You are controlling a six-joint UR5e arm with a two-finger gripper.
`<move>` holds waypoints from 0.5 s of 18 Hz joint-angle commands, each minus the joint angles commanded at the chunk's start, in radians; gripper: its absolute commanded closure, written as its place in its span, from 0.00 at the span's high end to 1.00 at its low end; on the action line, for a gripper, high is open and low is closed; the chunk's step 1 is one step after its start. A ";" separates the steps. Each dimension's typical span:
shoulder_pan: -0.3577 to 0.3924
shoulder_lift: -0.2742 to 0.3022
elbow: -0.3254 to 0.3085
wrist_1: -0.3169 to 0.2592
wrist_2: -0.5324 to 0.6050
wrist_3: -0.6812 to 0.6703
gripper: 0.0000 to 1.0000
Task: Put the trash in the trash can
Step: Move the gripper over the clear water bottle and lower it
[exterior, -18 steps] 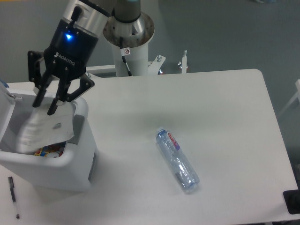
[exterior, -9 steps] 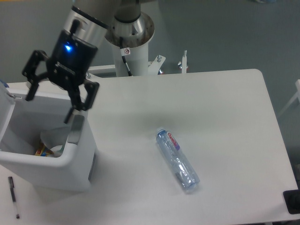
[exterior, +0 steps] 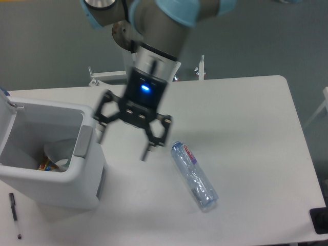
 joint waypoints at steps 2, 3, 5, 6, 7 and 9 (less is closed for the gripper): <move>0.003 -0.037 0.002 -0.006 0.092 0.000 1.00; 0.003 -0.052 0.003 -0.008 0.136 0.000 1.00; 0.002 -0.080 0.009 -0.060 0.190 -0.002 1.00; 0.002 -0.094 0.023 -0.105 0.201 -0.002 1.00; 0.000 -0.106 0.043 -0.159 0.210 -0.002 1.00; -0.001 -0.129 0.075 -0.263 0.238 -0.002 1.00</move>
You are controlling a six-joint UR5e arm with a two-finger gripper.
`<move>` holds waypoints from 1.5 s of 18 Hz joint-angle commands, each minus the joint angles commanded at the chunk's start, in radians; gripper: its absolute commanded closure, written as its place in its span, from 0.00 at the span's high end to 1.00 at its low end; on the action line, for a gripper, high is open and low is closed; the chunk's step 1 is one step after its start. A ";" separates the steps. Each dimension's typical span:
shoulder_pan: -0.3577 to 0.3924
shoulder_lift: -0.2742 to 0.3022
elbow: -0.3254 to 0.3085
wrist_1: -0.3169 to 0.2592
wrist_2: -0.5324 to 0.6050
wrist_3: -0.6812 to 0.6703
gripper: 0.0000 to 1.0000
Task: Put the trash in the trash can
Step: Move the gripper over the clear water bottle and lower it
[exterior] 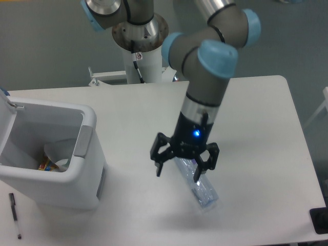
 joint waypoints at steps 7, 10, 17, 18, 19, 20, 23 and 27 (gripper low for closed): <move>-0.026 -0.126 0.162 -0.195 0.170 -0.015 1.00; -0.026 -0.181 0.236 -0.247 0.227 -0.093 1.00; -0.051 -0.267 0.305 -0.252 0.360 -0.195 1.00; -0.052 -0.273 0.307 -0.252 0.380 -0.195 1.00; -0.055 -0.281 0.308 -0.252 0.390 -0.195 1.00; -0.058 -0.287 0.313 -0.249 0.390 -0.196 1.00; -0.074 -0.327 0.327 -0.240 0.458 -0.265 1.00; -0.091 -0.359 0.348 -0.241 0.520 -0.296 1.00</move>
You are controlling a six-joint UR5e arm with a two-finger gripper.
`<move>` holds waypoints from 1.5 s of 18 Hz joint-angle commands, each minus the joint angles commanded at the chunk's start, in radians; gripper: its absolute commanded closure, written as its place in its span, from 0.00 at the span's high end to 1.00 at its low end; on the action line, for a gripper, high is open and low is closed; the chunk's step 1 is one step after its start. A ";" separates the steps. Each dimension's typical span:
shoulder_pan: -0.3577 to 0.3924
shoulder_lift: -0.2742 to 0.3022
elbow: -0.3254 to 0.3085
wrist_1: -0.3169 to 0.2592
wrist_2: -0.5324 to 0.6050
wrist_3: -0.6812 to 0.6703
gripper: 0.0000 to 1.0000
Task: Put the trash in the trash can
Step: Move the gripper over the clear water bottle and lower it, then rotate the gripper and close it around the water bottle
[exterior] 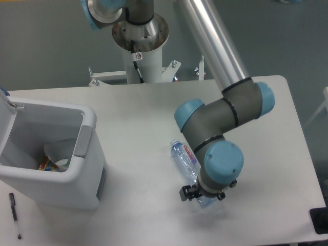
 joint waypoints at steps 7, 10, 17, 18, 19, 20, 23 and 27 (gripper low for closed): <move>-0.015 -0.031 0.006 0.002 0.055 -0.035 1.00; -0.035 -0.037 -0.011 0.002 0.107 -0.043 1.00; -0.048 -0.048 -0.012 0.003 0.124 -0.049 0.89; -0.048 -0.048 -0.012 0.003 0.127 -0.049 0.82; -0.048 -0.051 -0.012 0.003 0.133 -0.049 0.79; -0.049 -0.057 -0.011 0.002 0.144 -0.049 0.77; -0.052 -0.061 -0.003 0.005 0.150 -0.051 0.70; -0.054 -0.072 0.005 0.051 0.150 -0.069 0.55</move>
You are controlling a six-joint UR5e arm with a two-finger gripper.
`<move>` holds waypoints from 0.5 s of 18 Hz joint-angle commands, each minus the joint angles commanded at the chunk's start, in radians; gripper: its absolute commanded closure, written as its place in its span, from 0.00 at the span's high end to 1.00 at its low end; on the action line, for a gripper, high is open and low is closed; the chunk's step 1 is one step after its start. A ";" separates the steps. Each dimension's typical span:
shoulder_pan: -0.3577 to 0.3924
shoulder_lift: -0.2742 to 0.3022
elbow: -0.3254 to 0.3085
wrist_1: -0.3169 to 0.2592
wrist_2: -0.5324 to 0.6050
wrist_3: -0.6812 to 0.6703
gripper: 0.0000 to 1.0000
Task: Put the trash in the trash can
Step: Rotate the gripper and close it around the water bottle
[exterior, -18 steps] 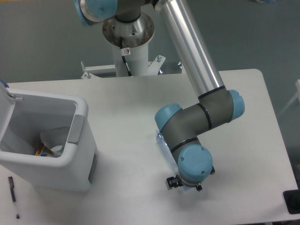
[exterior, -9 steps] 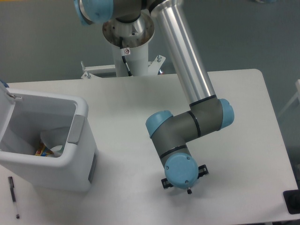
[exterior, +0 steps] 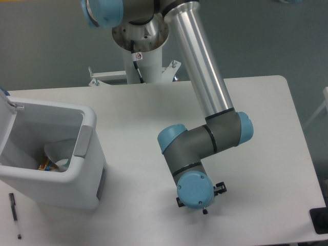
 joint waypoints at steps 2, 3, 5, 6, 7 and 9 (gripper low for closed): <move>0.000 0.002 0.002 0.000 -0.005 0.000 0.53; 0.000 0.002 0.002 0.000 -0.009 0.000 0.51; -0.002 0.005 0.002 0.000 -0.012 0.003 0.50; -0.002 0.008 0.002 -0.001 -0.014 0.005 0.50; -0.002 0.012 0.003 -0.001 -0.017 0.006 0.50; -0.002 0.024 0.003 -0.001 -0.046 0.012 0.50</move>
